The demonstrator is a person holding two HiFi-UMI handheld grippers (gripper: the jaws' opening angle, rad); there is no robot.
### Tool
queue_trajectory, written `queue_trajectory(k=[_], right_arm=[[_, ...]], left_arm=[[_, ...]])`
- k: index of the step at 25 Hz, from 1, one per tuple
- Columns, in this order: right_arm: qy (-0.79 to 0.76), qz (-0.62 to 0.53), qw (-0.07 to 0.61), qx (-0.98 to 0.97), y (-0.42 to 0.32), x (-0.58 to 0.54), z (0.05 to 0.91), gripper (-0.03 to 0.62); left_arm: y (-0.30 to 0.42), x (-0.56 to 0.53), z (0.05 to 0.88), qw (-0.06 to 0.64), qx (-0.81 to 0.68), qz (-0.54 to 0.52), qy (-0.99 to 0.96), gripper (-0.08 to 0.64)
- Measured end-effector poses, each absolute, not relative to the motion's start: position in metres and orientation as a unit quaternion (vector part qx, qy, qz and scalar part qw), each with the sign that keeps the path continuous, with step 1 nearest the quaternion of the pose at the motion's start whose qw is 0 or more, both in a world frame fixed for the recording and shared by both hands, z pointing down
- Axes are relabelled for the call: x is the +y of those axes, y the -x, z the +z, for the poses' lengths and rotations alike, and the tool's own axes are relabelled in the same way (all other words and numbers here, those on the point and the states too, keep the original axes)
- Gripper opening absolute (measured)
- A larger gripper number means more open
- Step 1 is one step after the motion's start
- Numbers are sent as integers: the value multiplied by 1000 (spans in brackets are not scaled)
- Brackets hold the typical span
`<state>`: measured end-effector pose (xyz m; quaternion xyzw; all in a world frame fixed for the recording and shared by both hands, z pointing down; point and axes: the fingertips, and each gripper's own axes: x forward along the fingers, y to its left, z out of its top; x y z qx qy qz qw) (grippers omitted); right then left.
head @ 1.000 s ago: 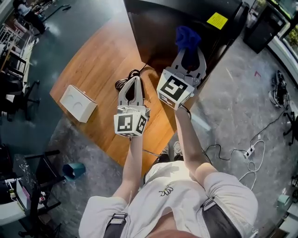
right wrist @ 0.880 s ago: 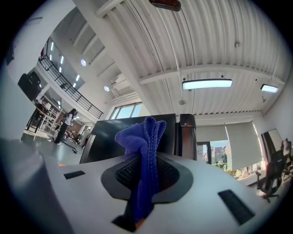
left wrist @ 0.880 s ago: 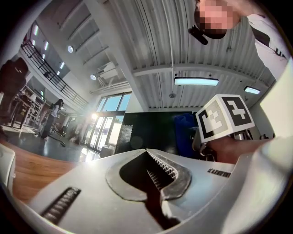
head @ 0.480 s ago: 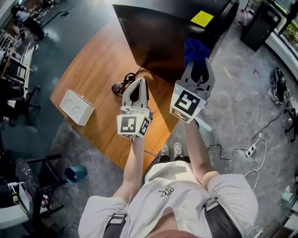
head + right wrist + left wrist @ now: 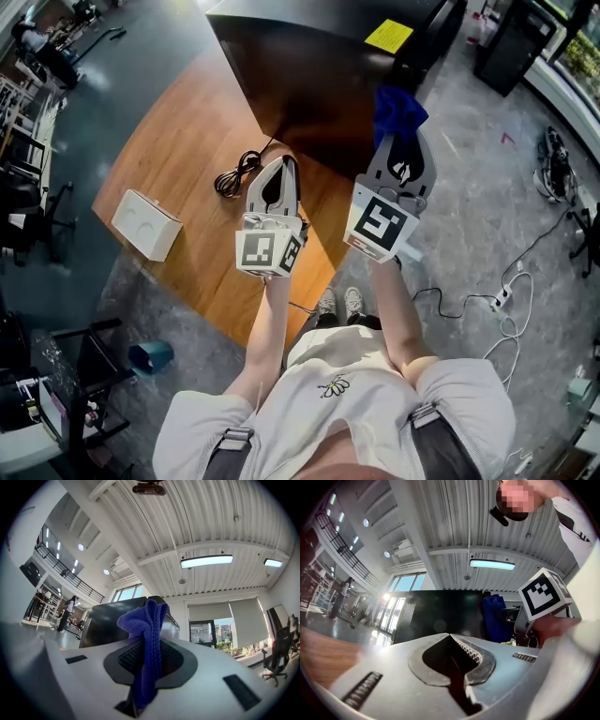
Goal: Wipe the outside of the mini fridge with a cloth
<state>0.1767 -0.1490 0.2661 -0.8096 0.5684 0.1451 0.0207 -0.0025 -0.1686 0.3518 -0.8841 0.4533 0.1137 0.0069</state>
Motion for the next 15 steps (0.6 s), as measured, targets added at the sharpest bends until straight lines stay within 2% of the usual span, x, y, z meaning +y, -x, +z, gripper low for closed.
queue_trajectory(k=[6, 15], right_arm=[[784, 149, 43, 601, -140, -156, 260, 62], [703, 117, 55, 699, -30, -240, 283, 61]], left_arm=[[21, -176, 358, 0, 469, 108, 877, 5], [93, -195, 375, -5, 518, 97, 850, 5]])
